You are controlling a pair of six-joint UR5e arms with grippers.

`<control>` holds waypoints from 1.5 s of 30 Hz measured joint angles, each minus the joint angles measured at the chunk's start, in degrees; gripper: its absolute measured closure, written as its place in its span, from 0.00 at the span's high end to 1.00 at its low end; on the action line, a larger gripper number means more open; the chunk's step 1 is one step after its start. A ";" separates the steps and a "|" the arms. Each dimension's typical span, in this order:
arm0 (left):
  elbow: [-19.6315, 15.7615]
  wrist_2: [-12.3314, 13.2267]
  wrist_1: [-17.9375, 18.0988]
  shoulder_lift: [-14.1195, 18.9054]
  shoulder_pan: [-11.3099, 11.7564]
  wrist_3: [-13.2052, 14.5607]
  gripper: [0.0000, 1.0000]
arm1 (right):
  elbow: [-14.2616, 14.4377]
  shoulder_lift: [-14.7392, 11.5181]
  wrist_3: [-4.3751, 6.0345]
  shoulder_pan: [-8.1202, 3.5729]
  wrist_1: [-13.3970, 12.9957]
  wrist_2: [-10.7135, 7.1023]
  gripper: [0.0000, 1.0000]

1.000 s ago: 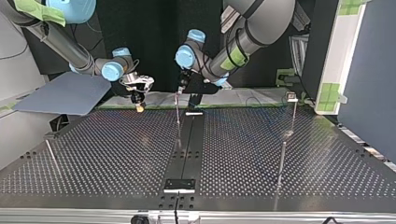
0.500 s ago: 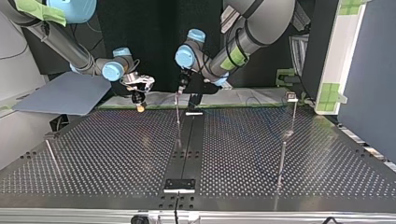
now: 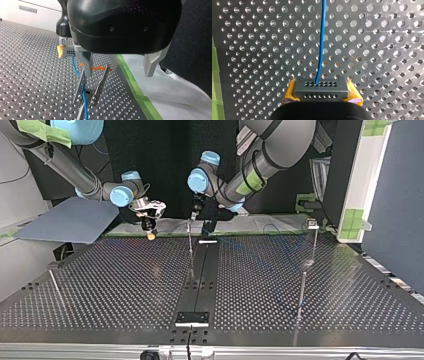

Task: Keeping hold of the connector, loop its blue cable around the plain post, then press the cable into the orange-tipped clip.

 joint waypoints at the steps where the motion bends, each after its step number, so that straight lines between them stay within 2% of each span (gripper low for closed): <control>1: 0.00 0.00 -0.05 0.00 0.00 0.01 1.00 | 0.00 0.00 0.00 0.00 0.00 0.00 0.00; 15: -0.10 -0.23 -0.98 0.09 -0.08 0.65 1.00 | 0.00 0.01 0.00 0.08 -0.08 -0.16 0.00; 20: -2.02 -1.64 -2.20 1.95 -0.84 2.97 1.00 | 0.00 0.01 0.03 0.06 -0.07 -0.17 0.00; 23: -3.58 -1.98 -1.15 3.51 -1.16 2.81 1.00 | 0.00 0.02 0.07 0.03 -0.06 -0.17 0.00; 36: -11.07 -3.11 6.13 10.99 -1.82 -4.10 1.00 | 0.00 0.00 0.02 0.14 -0.01 -0.18 0.00; 45: -16.19 -6.90 10.13 16.12 -5.94 -9.23 1.00 | 0.00 0.01 0.00 0.55 0.16 -0.17 0.00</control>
